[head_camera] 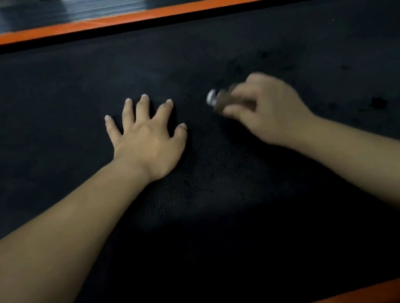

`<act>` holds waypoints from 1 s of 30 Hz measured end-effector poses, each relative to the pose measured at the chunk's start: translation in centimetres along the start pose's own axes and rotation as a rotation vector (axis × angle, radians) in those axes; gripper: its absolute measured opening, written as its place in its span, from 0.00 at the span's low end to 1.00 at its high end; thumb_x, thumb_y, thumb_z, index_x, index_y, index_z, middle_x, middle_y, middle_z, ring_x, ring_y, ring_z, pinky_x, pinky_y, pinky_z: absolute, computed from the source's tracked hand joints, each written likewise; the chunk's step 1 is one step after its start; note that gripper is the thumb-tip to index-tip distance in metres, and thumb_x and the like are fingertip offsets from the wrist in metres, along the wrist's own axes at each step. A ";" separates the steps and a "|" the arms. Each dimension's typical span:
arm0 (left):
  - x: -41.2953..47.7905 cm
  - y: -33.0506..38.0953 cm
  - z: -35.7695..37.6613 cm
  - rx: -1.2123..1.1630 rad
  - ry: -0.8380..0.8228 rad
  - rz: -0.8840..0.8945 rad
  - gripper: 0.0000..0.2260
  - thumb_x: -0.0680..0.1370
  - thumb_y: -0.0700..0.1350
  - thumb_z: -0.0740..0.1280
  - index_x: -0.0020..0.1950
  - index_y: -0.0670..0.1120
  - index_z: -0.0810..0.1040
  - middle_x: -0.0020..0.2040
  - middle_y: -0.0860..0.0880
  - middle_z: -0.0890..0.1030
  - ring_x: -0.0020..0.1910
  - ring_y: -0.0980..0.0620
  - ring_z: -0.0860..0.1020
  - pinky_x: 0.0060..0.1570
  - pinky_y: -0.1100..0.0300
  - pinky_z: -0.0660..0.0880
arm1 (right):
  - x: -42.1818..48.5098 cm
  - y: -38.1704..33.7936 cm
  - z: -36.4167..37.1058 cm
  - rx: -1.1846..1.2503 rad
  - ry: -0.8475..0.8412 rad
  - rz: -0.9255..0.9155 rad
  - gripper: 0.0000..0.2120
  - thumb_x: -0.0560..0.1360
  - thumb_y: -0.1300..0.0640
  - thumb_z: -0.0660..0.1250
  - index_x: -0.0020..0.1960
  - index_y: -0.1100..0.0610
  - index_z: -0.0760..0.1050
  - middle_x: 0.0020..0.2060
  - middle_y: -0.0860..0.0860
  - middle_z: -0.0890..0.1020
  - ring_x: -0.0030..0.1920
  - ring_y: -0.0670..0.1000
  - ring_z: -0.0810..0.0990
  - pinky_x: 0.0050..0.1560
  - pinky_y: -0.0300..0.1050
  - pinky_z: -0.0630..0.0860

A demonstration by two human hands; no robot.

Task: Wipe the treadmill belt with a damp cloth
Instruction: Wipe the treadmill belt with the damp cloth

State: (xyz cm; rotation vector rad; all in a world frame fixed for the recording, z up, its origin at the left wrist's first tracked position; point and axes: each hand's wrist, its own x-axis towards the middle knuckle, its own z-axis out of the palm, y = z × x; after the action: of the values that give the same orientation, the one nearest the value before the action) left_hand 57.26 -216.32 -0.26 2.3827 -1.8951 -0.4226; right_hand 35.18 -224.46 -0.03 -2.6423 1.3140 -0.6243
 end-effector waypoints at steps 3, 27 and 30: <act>0.7 0.8 0.2 -0.090 0.098 -0.055 0.23 0.82 0.62 0.54 0.76 0.58 0.64 0.80 0.46 0.57 0.81 0.42 0.46 0.75 0.30 0.39 | -0.3 -0.3 -0.6 0.028 -0.115 -0.134 0.15 0.75 0.41 0.64 0.50 0.51 0.81 0.38 0.47 0.72 0.40 0.52 0.74 0.42 0.48 0.70; 0.8 1.4 1.5 0.089 0.105 0.031 0.33 0.80 0.70 0.41 0.83 0.59 0.43 0.84 0.46 0.41 0.82 0.42 0.35 0.76 0.33 0.36 | 12.5 4.7 1.5 -0.036 -0.049 0.093 0.14 0.77 0.42 0.66 0.53 0.52 0.80 0.45 0.50 0.76 0.47 0.54 0.76 0.47 0.47 0.71; 0.8 1.4 1.6 0.088 0.117 0.031 0.33 0.81 0.69 0.41 0.83 0.58 0.44 0.84 0.45 0.42 0.82 0.42 0.36 0.77 0.34 0.36 | 16.7 7.5 1.2 -0.028 0.082 0.413 0.15 0.78 0.43 0.66 0.56 0.53 0.80 0.52 0.54 0.82 0.55 0.58 0.79 0.51 0.47 0.72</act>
State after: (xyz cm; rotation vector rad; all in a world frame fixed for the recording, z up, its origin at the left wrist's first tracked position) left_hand 55.69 -217.27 -1.59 2.3703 -1.9343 -0.1960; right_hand 39.13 -242.30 1.81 -2.2765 1.8305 -0.6567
